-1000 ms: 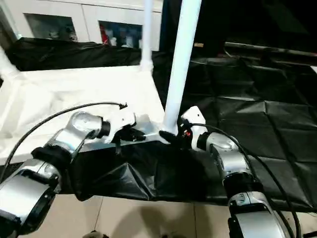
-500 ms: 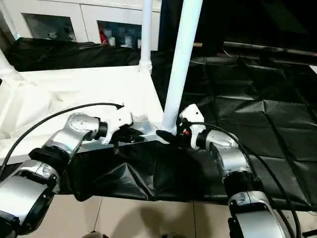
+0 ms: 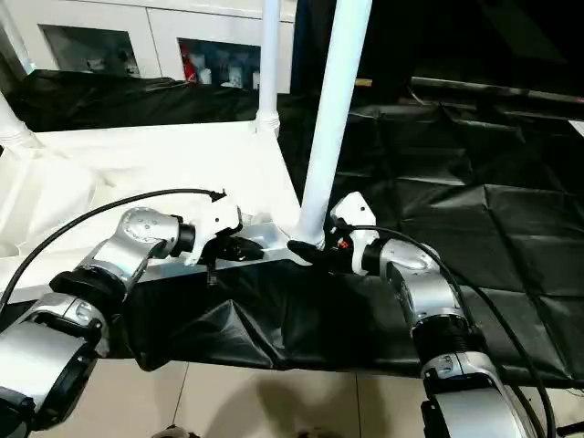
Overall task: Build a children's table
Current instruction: Rotate leg to tighten
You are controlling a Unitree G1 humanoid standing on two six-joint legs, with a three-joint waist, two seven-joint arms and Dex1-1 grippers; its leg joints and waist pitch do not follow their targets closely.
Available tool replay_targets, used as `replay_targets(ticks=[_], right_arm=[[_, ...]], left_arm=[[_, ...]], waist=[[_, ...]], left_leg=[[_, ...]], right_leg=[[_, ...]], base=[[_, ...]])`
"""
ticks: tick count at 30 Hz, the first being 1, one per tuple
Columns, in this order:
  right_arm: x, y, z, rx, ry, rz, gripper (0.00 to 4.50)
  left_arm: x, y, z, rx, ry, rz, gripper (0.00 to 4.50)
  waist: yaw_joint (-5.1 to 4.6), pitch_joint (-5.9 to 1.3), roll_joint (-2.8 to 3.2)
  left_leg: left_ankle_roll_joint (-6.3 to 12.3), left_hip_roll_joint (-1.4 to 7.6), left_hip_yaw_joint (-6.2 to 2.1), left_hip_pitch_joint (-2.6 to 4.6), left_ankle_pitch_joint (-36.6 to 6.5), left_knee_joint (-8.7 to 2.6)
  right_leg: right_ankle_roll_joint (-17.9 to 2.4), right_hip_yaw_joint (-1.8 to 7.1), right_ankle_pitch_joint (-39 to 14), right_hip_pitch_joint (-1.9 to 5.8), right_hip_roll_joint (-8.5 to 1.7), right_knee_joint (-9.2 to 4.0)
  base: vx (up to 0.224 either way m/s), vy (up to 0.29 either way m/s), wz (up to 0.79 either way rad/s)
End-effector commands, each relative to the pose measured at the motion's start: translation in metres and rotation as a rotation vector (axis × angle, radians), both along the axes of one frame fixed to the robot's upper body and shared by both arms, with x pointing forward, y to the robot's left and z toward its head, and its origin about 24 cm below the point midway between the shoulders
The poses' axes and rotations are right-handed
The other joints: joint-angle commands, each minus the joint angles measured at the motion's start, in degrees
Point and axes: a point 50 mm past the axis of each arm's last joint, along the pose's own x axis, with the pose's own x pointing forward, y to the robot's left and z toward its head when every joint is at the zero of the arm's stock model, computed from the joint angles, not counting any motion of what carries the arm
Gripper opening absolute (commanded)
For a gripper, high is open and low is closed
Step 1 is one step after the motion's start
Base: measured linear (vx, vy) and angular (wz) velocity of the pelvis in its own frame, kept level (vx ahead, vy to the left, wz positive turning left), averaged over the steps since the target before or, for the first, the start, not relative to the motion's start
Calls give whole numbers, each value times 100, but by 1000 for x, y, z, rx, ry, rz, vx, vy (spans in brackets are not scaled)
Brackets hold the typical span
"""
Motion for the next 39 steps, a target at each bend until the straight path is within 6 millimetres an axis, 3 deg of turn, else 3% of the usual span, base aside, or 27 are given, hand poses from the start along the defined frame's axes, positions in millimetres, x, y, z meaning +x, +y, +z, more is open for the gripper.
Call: replay_targets(ticks=[1,14,15,17,19,26,27,32,39], right_arm=[[-1,0,1,-15,-4,17,372],[0,3,1,-23,-10,16,372],[0,3,0,-23,-10,16,372],[0,4,0,-23,-11,18,372],[0,4,0,-23,-11,19,372],[0,5,0,-20,-11,17,372],[0,5,0,-20,-11,17,372],[2,5,1,-19,-15,6,372],[4,8,2,7,-8,-6,354]], left_arm=[[-8,15,-22,135,68,15,3],[-7,12,-21,115,64,26,3],[-7,12,-21,112,66,28,29],[-7,11,-20,105,74,30,29],[-6,12,-20,124,54,33,59],[-5,15,-20,128,56,46,59],[-5,15,-20,129,56,46,31],[-5,16,-21,133,80,45,4],[-8,17,-23,135,98,34,1]], waist=[[32,-335,-14],[33,-339,-5],[33,-338,-10],[34,-333,-12],[30,-337,-12],[29,-329,-13],[32,-330,-13],[27,-335,-18],[18,-336,-18]], left_leg=[[420,98,24,-10,-1125,-307],[420,104,23,-8,-1112,-307],[422,101,24,-9,-1103,-305],[417,102,23,-8,-1126,-309],[415,100,18,-16,-1125,-310],[403,95,18,-18,-1149,-313],[400,94,17,-19,-1149,-313],[402,98,15,-20,-1122,-312],[430,96,19,-20,-1080,-309]], right_leg=[[-1374,241,-932,337,-330,-434],[-1387,240,-890,333,-331,-427],[-1391,240,-880,333,-330,-425],[-1373,239,-968,329,-334,-434],[-1338,240,-993,335,-335,-439],[-1294,237,-1138,330,-334,-454],[-1288,237,-1150,333,-336,-455],[-1308,239,-1075,331,-336,-446],[-1354,241,-1004,332,-339,-438]], base=[[0,0,0],[0,0,0],[0,0,0],[0,0,0],[0,0,0],[0,0,0],[0,0,0],[0,0,0],[0,0,0]])
